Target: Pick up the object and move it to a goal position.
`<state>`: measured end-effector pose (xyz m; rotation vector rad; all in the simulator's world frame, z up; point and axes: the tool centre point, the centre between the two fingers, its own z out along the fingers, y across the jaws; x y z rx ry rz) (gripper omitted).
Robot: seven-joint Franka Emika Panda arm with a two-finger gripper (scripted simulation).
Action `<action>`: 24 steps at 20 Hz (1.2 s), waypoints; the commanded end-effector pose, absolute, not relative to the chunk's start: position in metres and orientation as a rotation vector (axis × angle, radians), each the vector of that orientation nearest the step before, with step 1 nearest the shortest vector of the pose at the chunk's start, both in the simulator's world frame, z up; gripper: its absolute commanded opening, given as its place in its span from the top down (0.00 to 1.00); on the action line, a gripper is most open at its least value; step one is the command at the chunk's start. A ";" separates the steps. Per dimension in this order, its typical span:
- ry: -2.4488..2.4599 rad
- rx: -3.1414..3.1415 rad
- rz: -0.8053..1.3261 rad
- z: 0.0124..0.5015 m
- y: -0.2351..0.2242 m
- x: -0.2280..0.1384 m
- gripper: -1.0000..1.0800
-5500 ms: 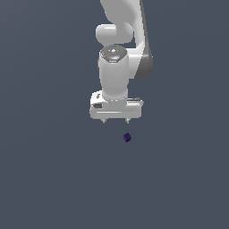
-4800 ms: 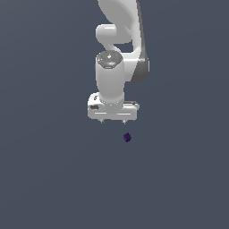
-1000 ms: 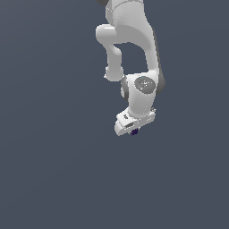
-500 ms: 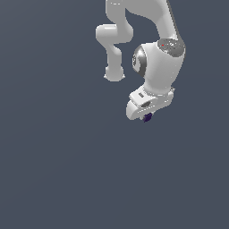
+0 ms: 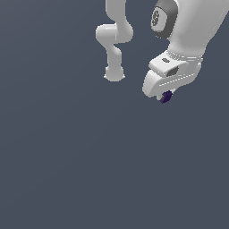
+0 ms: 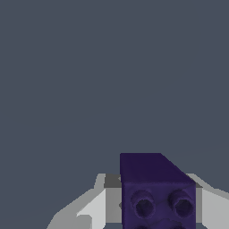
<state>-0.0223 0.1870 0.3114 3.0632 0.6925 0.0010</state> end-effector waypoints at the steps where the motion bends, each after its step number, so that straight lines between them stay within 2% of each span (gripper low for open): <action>1: 0.692 3.064 0.000 0.338 0.197 -0.024 1.00; 12: 0.690 3.065 0.000 0.422 0.232 -0.026 1.00; 24: 0.690 3.065 0.000 0.448 0.243 -0.025 1.00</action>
